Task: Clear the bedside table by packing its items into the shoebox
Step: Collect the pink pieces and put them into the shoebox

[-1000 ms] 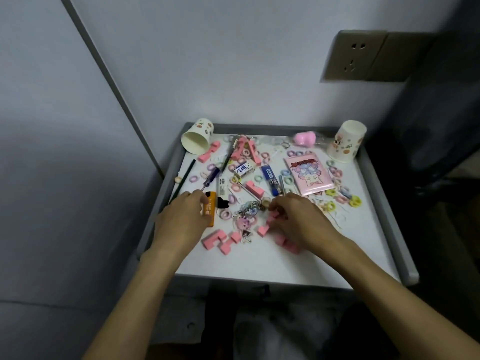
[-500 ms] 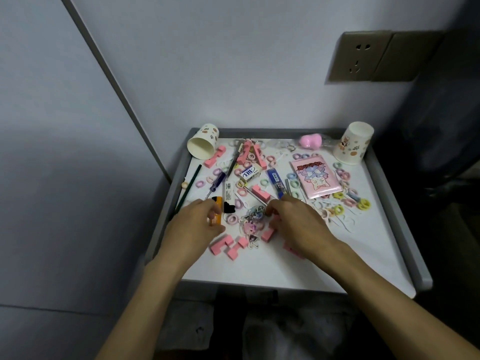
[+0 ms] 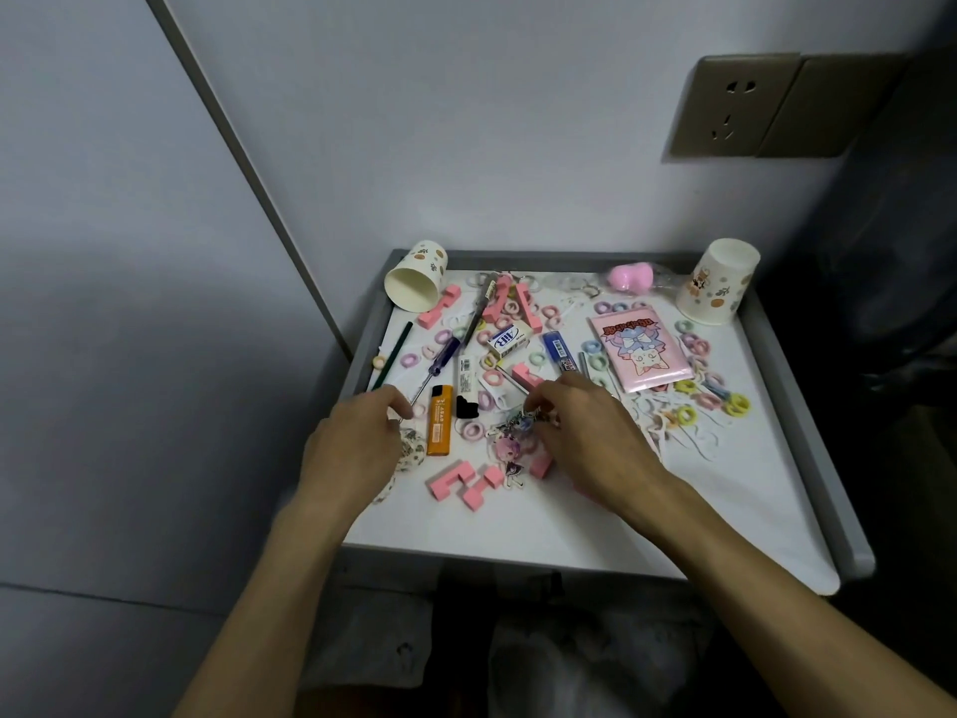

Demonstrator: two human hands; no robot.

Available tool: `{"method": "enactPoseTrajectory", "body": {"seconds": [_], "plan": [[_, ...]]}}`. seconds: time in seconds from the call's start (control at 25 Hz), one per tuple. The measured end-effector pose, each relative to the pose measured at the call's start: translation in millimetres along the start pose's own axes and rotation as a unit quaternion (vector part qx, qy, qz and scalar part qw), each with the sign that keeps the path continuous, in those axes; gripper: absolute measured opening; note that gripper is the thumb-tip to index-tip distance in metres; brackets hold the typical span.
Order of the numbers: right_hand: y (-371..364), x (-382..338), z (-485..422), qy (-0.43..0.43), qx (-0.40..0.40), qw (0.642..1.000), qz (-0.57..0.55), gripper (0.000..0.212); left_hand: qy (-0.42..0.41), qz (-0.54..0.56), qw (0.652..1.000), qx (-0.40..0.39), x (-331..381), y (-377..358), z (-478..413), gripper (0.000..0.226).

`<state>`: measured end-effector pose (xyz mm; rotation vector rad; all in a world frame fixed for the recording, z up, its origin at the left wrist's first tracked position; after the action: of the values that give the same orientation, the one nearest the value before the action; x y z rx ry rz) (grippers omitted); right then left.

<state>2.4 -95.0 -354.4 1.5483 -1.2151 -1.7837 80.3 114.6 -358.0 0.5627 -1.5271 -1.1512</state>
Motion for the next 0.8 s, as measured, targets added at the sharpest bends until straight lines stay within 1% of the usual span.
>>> {"method": "enactPoseTrajectory", "body": {"seconds": [0.08,0.16,0.28,0.32,0.4,0.48,0.52,0.64,0.72,0.8], "plan": [[-3,-5,1,0.004,-0.007,1.0,0.002,0.025,0.009,0.003,1.0,0.003,-8,4,3,0.023],[-5,-7,1,0.006,-0.011,1.0,0.025,0.03,0.002,-0.004,1.0,-0.012,-9,3,5,0.017],[-1,2,-2,-0.01,-0.001,0.999,0.05,0.036,-0.022,0.008,0.999,-0.023,3,0,4,0.024],[0,7,-3,-0.022,-0.001,0.998,0.052,0.036,-0.044,0.02,0.998,-0.037,11,-5,4,0.027],[-2,20,-3,-0.05,-0.018,0.997,0.056,0.033,-0.104,0.026,0.989,-0.101,33,-23,7,0.037],[-6,29,-1,-0.069,-0.041,0.995,0.053,0.036,-0.154,-0.024,0.975,-0.157,51,-43,14,0.045],[-7,32,0,-0.07,-0.049,0.995,0.05,0.039,-0.166,-0.057,0.97,-0.167,57,-48,15,0.047],[-10,36,2,-0.059,-0.07,0.994,0.06,0.042,-0.171,-0.107,0.966,-0.161,65,-50,13,0.045],[-9,38,3,-0.054,-0.075,0.994,0.065,0.038,-0.17,-0.108,0.966,-0.162,65,-52,12,0.041],[-3,40,5,-0.056,-0.061,0.995,0.049,0.03,-0.165,-0.09,0.968,-0.166,61,-53,14,0.038]]}}
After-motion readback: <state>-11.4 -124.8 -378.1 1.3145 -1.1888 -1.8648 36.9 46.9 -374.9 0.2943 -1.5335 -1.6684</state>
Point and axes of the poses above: each hand's wrist, its own z-axis away from the middle knuckle, its own y-axis out of the back of the hand, x = y × z, the point moved 10 cm from there along -z, towards the middle knuckle, and after that the axes turned 8 degrees about -y, right-handed, at the moved point
